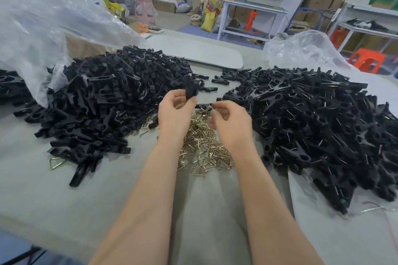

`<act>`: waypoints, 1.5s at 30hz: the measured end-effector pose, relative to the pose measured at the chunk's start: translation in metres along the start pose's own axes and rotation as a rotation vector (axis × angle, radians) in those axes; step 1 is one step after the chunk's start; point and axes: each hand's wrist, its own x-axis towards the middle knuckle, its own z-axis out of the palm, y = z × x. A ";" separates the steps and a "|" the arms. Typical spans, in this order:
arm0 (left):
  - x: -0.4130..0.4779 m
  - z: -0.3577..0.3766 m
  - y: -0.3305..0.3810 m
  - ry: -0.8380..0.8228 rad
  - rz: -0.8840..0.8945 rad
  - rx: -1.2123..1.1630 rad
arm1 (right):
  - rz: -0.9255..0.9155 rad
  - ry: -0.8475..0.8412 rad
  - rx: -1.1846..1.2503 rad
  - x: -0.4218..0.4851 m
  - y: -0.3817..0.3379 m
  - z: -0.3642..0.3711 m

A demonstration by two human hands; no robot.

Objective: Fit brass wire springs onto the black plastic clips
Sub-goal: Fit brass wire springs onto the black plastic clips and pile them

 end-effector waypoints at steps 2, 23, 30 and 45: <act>-0.003 0.002 -0.002 0.004 0.172 0.257 | 0.086 0.057 0.161 0.004 0.000 -0.010; -0.011 0.014 -0.011 -0.257 0.669 0.632 | 0.037 0.255 0.091 0.010 0.006 -0.028; -0.010 0.013 -0.011 -0.262 0.649 0.629 | 0.011 0.268 -0.011 0.009 0.007 -0.030; -0.017 0.001 0.012 -0.603 0.374 0.348 | 0.504 -0.721 0.793 0.004 0.014 -0.047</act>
